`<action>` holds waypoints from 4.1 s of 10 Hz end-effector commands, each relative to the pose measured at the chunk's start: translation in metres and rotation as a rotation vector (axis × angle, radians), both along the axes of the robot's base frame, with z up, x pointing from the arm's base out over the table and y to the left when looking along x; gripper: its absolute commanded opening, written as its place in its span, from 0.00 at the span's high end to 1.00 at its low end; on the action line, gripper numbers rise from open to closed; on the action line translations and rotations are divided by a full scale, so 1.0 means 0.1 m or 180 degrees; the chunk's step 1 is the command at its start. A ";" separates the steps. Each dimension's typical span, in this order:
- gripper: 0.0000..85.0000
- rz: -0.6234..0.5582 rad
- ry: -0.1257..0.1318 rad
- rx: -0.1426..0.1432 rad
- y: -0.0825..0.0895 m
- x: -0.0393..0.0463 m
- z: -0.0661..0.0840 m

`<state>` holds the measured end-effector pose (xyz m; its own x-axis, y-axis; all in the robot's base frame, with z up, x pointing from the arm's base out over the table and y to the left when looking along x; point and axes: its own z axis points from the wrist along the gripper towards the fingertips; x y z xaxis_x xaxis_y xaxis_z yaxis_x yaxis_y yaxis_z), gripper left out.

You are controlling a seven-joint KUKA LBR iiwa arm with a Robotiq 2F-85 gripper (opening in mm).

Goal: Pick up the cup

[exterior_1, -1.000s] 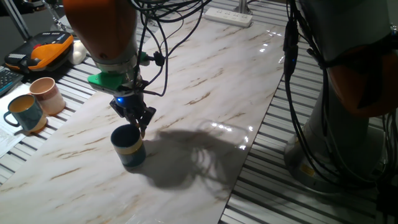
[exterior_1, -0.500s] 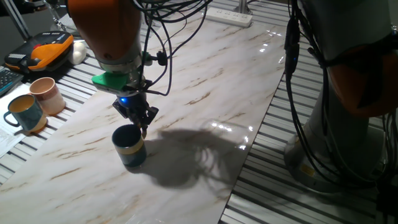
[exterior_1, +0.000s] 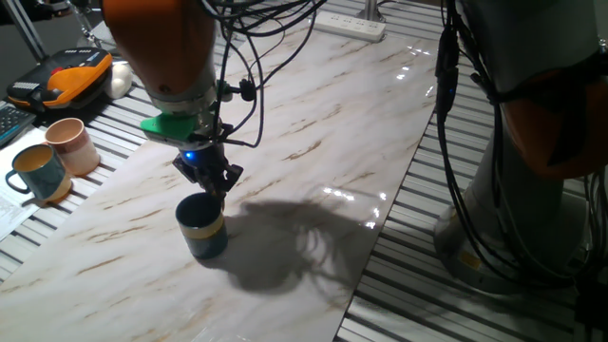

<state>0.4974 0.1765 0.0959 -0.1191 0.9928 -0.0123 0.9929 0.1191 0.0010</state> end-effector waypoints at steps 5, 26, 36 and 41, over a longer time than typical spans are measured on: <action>1.00 0.0120 -0.0024 0.0023 0.03 -0.075 0.27; 1.00 -0.1008 0.0023 0.0086 -0.56 -0.382 0.86; 1.00 -0.0672 0.0075 0.0000 -0.74 -0.405 0.82; 1.00 -0.0681 -0.0021 0.0115 -0.97 -0.396 0.75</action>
<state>0.4590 0.0797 0.1693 0.0968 0.9951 0.0219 0.9953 -0.0970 0.0063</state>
